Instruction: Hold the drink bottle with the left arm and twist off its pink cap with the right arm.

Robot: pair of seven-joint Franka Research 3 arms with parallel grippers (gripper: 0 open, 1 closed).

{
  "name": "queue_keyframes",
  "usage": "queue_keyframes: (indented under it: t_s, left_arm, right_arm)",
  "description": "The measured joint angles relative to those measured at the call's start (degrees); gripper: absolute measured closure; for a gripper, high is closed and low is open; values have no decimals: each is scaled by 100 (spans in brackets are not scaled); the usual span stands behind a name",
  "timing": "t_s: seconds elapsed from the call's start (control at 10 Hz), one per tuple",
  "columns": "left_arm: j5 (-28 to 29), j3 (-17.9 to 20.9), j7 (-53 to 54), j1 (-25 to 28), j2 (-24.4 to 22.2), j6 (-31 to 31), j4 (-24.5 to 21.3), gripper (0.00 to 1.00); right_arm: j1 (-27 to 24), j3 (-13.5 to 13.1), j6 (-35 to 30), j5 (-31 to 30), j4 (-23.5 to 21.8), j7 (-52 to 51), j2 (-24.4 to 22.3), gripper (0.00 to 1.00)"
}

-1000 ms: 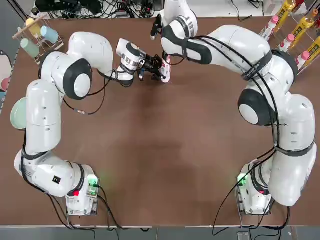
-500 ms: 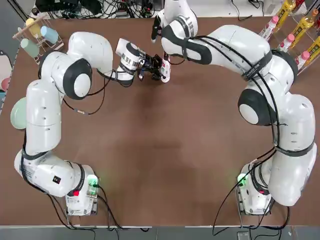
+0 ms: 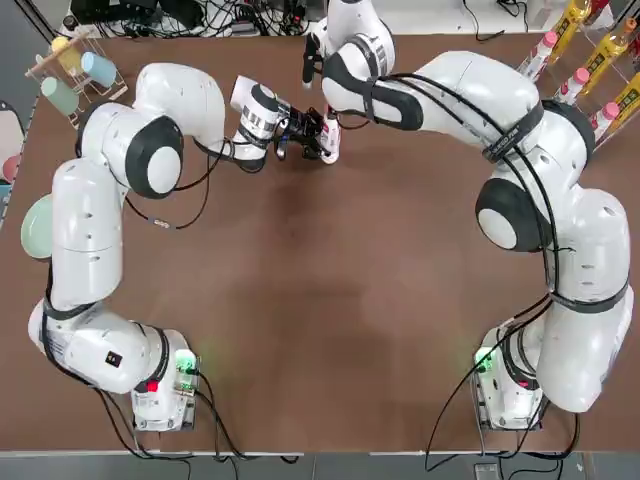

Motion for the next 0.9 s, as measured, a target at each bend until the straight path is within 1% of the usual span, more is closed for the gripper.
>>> queue_keyframes:
  t_s: [0.2,0.9]
  left_arm:
    - [0,2,11,1,0,0,0,43]
    - [0,3,12,9,-1,-15,33,43]
  right_arm:
    - [31,10,11,-146,2,-4,0,57]
    - [38,5,29,-183,40,-3,0,57]
